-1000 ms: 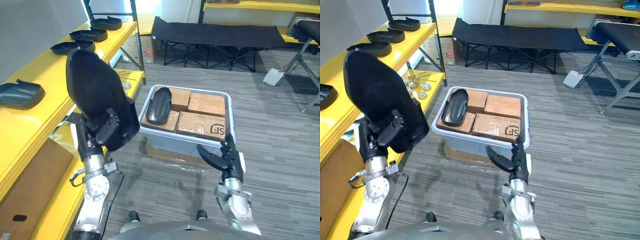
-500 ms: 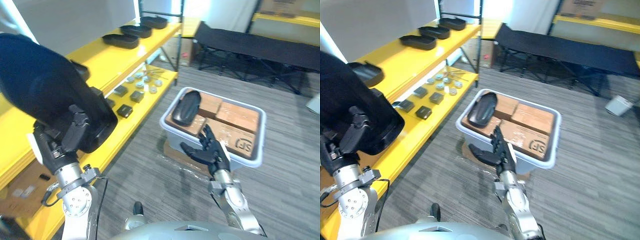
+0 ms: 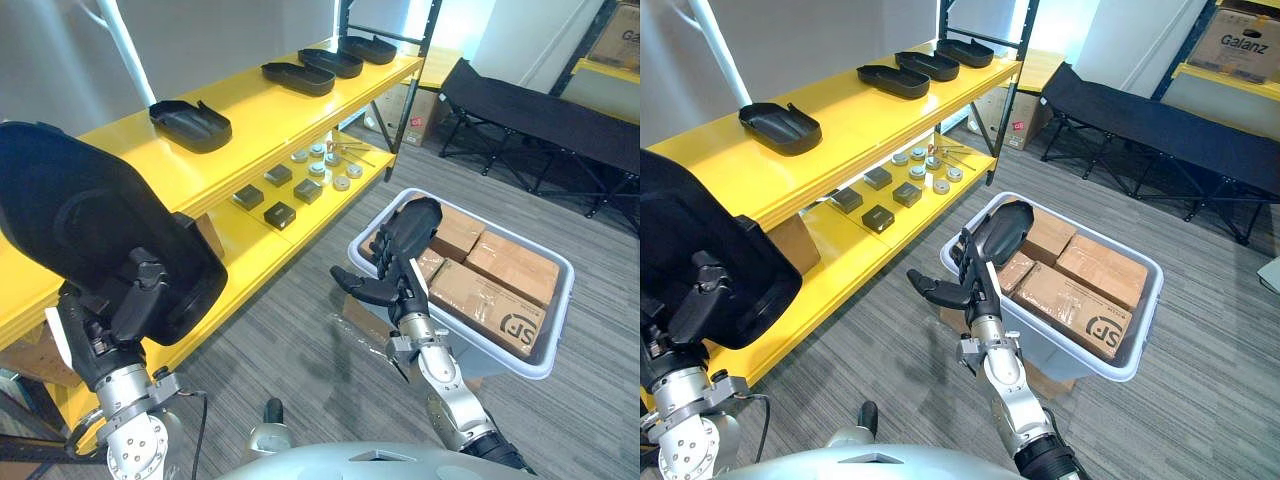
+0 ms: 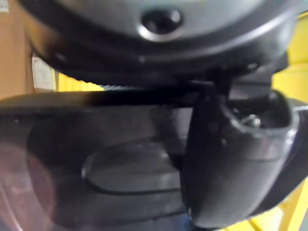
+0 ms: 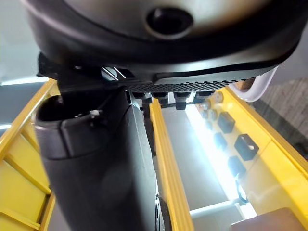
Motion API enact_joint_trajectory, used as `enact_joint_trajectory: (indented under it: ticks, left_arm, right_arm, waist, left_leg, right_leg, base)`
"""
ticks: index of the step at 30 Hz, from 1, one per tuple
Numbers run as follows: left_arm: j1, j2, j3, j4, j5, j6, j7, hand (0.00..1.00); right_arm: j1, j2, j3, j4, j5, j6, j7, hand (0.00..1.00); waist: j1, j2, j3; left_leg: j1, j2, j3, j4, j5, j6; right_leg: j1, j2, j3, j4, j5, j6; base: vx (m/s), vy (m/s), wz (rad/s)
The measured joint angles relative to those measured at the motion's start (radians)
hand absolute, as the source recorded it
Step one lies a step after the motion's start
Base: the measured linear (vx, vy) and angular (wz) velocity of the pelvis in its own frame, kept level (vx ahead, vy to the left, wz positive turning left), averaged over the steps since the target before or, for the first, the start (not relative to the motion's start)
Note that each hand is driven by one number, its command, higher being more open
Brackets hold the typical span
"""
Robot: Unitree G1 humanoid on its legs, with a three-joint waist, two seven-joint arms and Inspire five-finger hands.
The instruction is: Walk over and take three plastic housings, then place them on the shelf
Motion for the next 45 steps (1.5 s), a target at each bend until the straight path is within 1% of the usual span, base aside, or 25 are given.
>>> enact_joint_trajectory:
  ticks: [2, 4, 6, 8, 10, 13, 14, 15, 18, 22, 25, 26, 28, 31, 32, 33, 34, 35, 36, 37, 38, 39, 42, 44, 45]
  left_arm:
    - [-0.017, 0.007, -0.027, 0.0, 0.0, 0.0, -0.045, 0.0]
    - [-0.056, 0.019, -0.064, 0.0, -0.001, 0.0, -0.089, 0.0]
    - [-0.078, 0.024, -0.088, 0.0, -0.01, 0.0, -0.124, 0.0]
    - [-0.072, 0.024, -0.086, -0.001, -0.025, 0.0, -0.127, 0.0]
    - [-0.072, 0.025, -0.085, -0.006, -0.04, 0.0, -0.128, 0.0]
    - [-0.076, 0.043, -0.095, -0.023, -0.044, 0.0, -0.164, 0.0]
    - [-0.083, 0.069, -0.107, -0.023, -0.056, 0.0, -0.193, 0.0]
    - [-0.089, 0.093, -0.116, -0.023, -0.075, 0.0, -0.223, 0.0]
    - [-0.085, 0.103, -0.129, -0.022, -0.083, 0.0, -0.252, 0.0]
    - [-0.071, 0.085, -0.137, -0.022, -0.093, -0.001, -0.244, 0.0]
    - [-0.065, 0.08, -0.148, -0.017, -0.113, -0.001, -0.228, 0.0]
    - [-0.069, 0.079, -0.148, -0.017, -0.113, -0.005, -0.219, 0.0]
    - [-0.069, 0.079, -0.146, -0.015, -0.113, -0.006, -0.21, 0.0]
    - [-0.089, 0.079, -0.121, -0.015, -0.11, -0.007, -0.21, 0.0]
    - [-0.1, 0.081, -0.104, -0.015, -0.11, -0.008, -0.211, 0.0]
    - [-0.114, 0.084, -0.08, -0.015, -0.109, -0.01, -0.211, 0.0]
    - [-0.124, 0.084, -0.065, -0.01, -0.11, -0.01, -0.208, 0.0]
    - [-0.129, 0.085, -0.054, -0.01, -0.11, -0.01, -0.208, 0.0]
    - [-0.139, 0.098, -0.037, -0.011, -0.109, -0.011, -0.203, 0.0]
    - [-0.154, 0.11, -0.033, -0.007, -0.11, -0.011, -0.198, 0.0]
    - [-0.186, 0.115, -0.026, 0.0, -0.11, -0.011, -0.182, 0.0]
    - [-0.202, 0.111, -0.015, 0.002, -0.114, -0.011, -0.167, 0.0]
    - [-0.233, 0.109, 0.0, 0.002, -0.116, -0.011, -0.161, 0.0]
    - [-0.273, 0.096, -0.02, 0.02, -0.114, -0.017, -0.163, 0.0]
    - [-0.31, 0.093, -0.033, 0.071, -0.112, -0.031, -0.164, 0.0]
  right_arm:
    - [0.011, -0.013, 0.006, -0.001, 0.0, 0.0, 0.006, 1.0]
    - [0.029, -0.023, -0.009, -0.002, -0.003, -0.001, 0.004, 1.0]
    - [0.032, -0.024, -0.022, -0.002, -0.044, -0.001, 0.003, 1.0]
    - [0.028, -0.017, -0.003, -0.002, -0.076, -0.002, 0.012, 1.0]
    - [0.013, -0.009, 0.02, -0.006, -0.082, -0.009, 0.021, 1.0]
    - [-0.006, 0.001, 0.026, -0.029, -0.118, -0.028, 0.009, 1.0]
    - [-0.002, -0.001, 0.023, -0.047, -0.117, -0.03, -0.006, 1.0]
    - [-0.001, -0.001, 0.022, -0.059, -0.116, -0.03, -0.017, 1.0]
    - [-0.003, -0.004, 0.002, -0.06, -0.118, -0.038, -0.015, 1.0]
    - [-0.003, -0.015, -0.021, -0.06, -0.117, -0.047, -0.019, 1.0]
    - [-0.006, -0.018, -0.035, -0.061, -0.116, -0.057, -0.021, 1.0]
    - [-0.019, -0.018, -0.036, -0.061, -0.115, -0.063, -0.021, 1.0]
    - [-0.045, -0.016, -0.036, -0.061, -0.108, -0.08, -0.02, 1.0]
    - [-0.096, 0.002, -0.04, -0.064, -0.108, -0.135, -0.014, 1.0]
    - [-0.108, 0.009, -0.045, -0.074, -0.108, -0.148, -0.013, 1.0]
    - [-0.111, 0.018, -0.06, -0.093, -0.108, -0.167, -0.01, 1.0]
    - [-0.112, 0.021, -0.071, -0.101, -0.108, -0.184, -0.005, 1.0]
    - [-0.115, 0.021, -0.082, -0.101, -0.108, -0.197, -0.001, 1.0]
    - [-0.126, 0.02, -0.104, -0.101, -0.107, -0.205, 0.006, 1.0]
    - [-0.13, 0.024, -0.118, -0.102, -0.107, -0.207, 0.006, 1.0]
    - [-0.148, 0.02, -0.138, -0.102, -0.106, -0.209, 0.008, 1.0]
    - [-0.166, 0.016, -0.157, -0.102, -0.103, -0.209, 0.022, 1.0]
    - [-0.193, -0.01, -0.203, -0.166, -0.078, -0.216, 0.042, 1.0]
    - [-0.206, -0.043, -0.257, -0.235, -0.078, -0.237, 0.042, 1.0]
    - [-0.22, -0.049, -0.292, -0.263, -0.078, -0.251, 0.042, 1.0]
  waist:
    - [-0.029, 0.008, 0.004]
    - [-0.035, 0.008, 0.013]
    - [-0.019, 0.038, 0.055]
    - [-0.001, 0.047, 0.06]
    - [0.003, 0.046, 0.061]
    - [-0.007, 0.04, 0.064]
    - [-0.015, 0.031, 0.07]
    - [-0.024, 0.018, 0.074]
    - [-0.017, 0.003, 0.08]
    - [-0.005, 0.016, 0.104]
    - [-0.006, 0.024, 0.122]
    - [-0.004, 0.023, 0.15]
    - [0.003, 0.017, 0.172]
    - [0.024, 0.013, 0.187]
    - [0.029, 0.007, 0.19]
    - [0.034, 0.005, 0.193]
    - [0.03, 0.014, 0.191]
    - [0.024, 0.018, 0.186]
    - [0.017, 0.017, 0.182]
    - [0.012, 0.015, 0.18]
    - [0.008, 0.015, 0.18]
    - [0.002, 0.024, 0.184]
    - [-0.005, 0.032, 0.183]
    - [-0.023, 0.051, 0.181]
    - [-0.048, 0.048, 0.184]
  left_leg:
    - [-0.037, 0.005, 0.042, 0.001, -0.003, 0.034]
    - [-0.065, 0.015, 0.123, 0.002, 0.011, 0.066]
    - [-0.071, 0.0, 0.124, 0.001, 0.03, 0.075]
    - [-0.077, -0.018, 0.121, 0.0, 0.032, 0.077]
    - [-0.09, -0.031, 0.109, 0.0, 0.037, 0.085]
    - [-0.123, -0.055, 0.054, 0.001, 0.064, 0.101]
    - [-0.129, -0.073, 0.017, 0.001, 0.068, 0.105]
    - [-0.133, -0.09, -0.018, 0.001, 0.069, 0.105]
    - [-0.144, -0.106, -0.054, 0.001, 0.078, 0.099]
    - [-0.154, -0.107, -0.068, 0.002, 0.096, 0.09]
    - [-0.155, -0.107, -0.068, 0.012, 0.095, 0.09]
    - [-0.157, -0.107, -0.064, 0.054, 0.073, 0.088]
    - [-0.18, -0.107, -0.049, 0.148, 0.023, 0.091]
    - [-0.255, -0.104, -0.036, 0.375, -0.1, 0.102]
    - [-0.279, -0.104, -0.022, 0.469, -0.158, 0.114]
    - [-0.291, -0.102, -0.002, 0.566, -0.239, 0.128]
    - [-0.295, -0.107, -0.011, 0.598, -0.275, 0.147]
    - [-0.285, -0.115, -0.023, 0.586, -0.286, 0.156]
    - [-0.26, -0.127, -0.038, 0.518, -0.289, 0.158]
    - [-0.249, -0.131, -0.058, 0.475, -0.288, 0.158]
    - [-0.207, -0.148, -0.098, 0.377, -0.27, 0.171]
    - [-0.149, -0.163, -0.135, 0.284, -0.236, 0.16]
    - [-0.07, -0.21, -0.222, 0.167, -0.152, 0.147]
    - [-0.057, -0.223, -0.256, 0.124, -0.184, 0.149]
    - [-0.072, -0.21, -0.183, 0.168, -0.284, 0.102]
  right_leg:
    - [0.018, -0.002, -0.076, 0.014, -0.013, 0.007]
    - [0.032, -0.007, -0.163, 0.033, -0.026, 0.013]
    - [0.063, -0.027, -0.226, 0.067, -0.052, 0.03]
    - [0.07, -0.041, -0.24, 0.074, -0.062, 0.045]
    - [0.07, -0.054, -0.256, 0.092, -0.075, 0.052]
    - [0.037, -0.061, -0.182, 0.174, -0.15, 0.025]
    - [0.031, -0.065, -0.112, 0.211, -0.188, -0.019]
    - [0.029, -0.071, -0.05, 0.244, -0.213, -0.024]
    - [0.026, -0.08, -0.041, 0.287, -0.251, -0.003]
    - [0.018, -0.083, -0.039, 0.316, -0.29, 0.046]
    - [0.022, -0.086, -0.04, 0.326, -0.302, 0.06]
    - [0.036, -0.093, -0.039, 0.329, -0.306, 0.059]
    - [0.049, -0.11, -0.037, 0.338, -0.319, 0.048]
    - [0.073, -0.134, -0.035, 0.356, -0.33, 0.035]
    - [0.095, -0.146, -0.045, 0.356, -0.336, 0.021]
    - [0.121, -0.152, -0.042, 0.393, -0.332, -0.001]
    - [0.101, -0.171, -0.014, 0.48, -0.298, -0.058]
    - [0.05, -0.184, 0.04, 0.572, -0.23, -0.144]
    - [-0.033, -0.187, 0.128, 0.682, -0.137, -0.153]
    - [-0.069, -0.173, 0.155, 0.714, -0.159, -0.126]
    - [-0.12, -0.118, 0.179, 0.732, -0.224, -0.105]
    - [-0.146, -0.061, 0.176, 0.696, -0.267, -0.113]
    - [-0.211, 0.035, 0.192, 0.557, -0.28, -0.129]
    - [-0.304, 0.091, 0.255, 0.493, -0.274, -0.129]
    - [-0.357, 0.095, 0.315, 0.457, -0.265, -0.109]
  base:
    - [-0.03, -0.013, 1.02]
    - [-0.03, 0.027, 1.35]
    - [-0.04, 0.096, 0.97]
    - [0.0, 0.081, 0.45]
    - [0.02, 0.054, 0.43]
    - [0.0, 0.028, 0.64]
    - [0.0, 0.017, 1.02]
    - [0.0, 0.014, 0.98]
    - [0.01, -0.039, 0.53]
    - [-0.04, -0.063, 0.12]
    - [-0.05, -0.027, 0.02]
    - [-0.05, 0.0, -0.09]
    - [-0.03, 0.017, -0.13]
    - [0.02, 0.079, -0.04]
    - [0.11, 0.191, 0.09]
    - [0.14, 0.2, 0.25]
    - [0.2, 0.247, 0.38]
    - [0.22, 0.29, 0.58]
    - [0.22, 0.31, 0.59]
    - [0.19, 0.221, 0.8]
    - [0.19, 0.155, 0.86]
    - [0.19, 0.141, 0.81]
    - [0.22, 0.134, 0.72]
    - [0.23, 0.046, 1.13]
    - [0.27, -0.016, 1.39]
